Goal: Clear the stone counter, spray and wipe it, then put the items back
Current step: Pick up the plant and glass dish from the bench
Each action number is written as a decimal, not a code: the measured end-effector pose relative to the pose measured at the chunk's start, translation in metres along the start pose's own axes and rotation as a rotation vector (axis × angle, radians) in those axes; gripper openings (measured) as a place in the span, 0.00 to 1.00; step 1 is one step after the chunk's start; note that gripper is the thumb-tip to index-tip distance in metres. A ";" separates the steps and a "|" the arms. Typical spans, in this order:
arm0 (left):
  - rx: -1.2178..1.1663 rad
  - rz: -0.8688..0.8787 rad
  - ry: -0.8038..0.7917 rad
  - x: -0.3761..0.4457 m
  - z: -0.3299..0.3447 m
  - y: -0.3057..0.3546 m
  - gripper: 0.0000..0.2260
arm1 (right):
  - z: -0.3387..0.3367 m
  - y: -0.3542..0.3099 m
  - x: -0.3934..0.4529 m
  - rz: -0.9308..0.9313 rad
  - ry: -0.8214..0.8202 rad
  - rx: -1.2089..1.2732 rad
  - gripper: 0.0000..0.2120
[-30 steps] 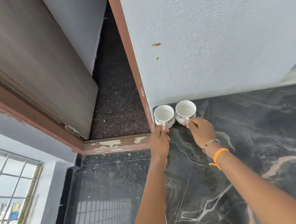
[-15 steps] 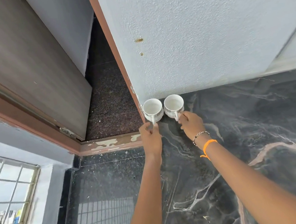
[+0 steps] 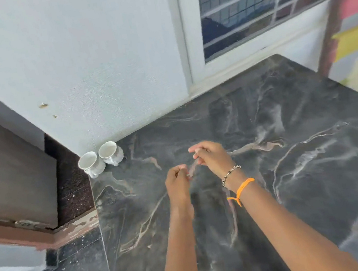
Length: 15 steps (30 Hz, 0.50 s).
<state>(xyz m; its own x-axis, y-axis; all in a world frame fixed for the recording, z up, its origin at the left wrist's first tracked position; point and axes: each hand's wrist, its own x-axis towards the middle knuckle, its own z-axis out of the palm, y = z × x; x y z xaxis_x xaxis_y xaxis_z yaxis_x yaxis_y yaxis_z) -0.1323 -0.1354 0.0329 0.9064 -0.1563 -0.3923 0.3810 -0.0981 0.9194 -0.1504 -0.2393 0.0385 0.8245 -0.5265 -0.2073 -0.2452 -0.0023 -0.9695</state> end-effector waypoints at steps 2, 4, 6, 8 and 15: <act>0.014 0.025 -0.071 -0.028 0.043 -0.003 0.10 | -0.058 0.001 -0.019 -0.023 0.053 -0.011 0.13; 0.034 0.040 -0.128 -0.055 0.090 -0.007 0.11 | -0.114 0.005 -0.038 -0.029 0.111 -0.019 0.13; 0.048 0.035 -0.181 -0.078 0.138 -0.011 0.12 | -0.165 0.010 -0.055 -0.032 0.160 -0.008 0.13; 0.016 0.015 -0.265 -0.104 0.190 -0.014 0.11 | -0.216 0.016 -0.071 -0.037 0.219 -0.009 0.13; -0.025 -0.011 -0.534 -0.180 0.347 -0.026 0.08 | -0.379 0.051 -0.095 -0.051 0.504 0.066 0.18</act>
<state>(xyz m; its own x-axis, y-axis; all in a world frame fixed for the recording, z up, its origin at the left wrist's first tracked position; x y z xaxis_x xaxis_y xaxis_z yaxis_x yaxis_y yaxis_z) -0.3687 -0.4453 0.0690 0.6857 -0.6346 -0.3564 0.4001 -0.0804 0.9130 -0.4344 -0.5118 0.0583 0.4817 -0.8720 -0.0865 -0.1651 0.0066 -0.9862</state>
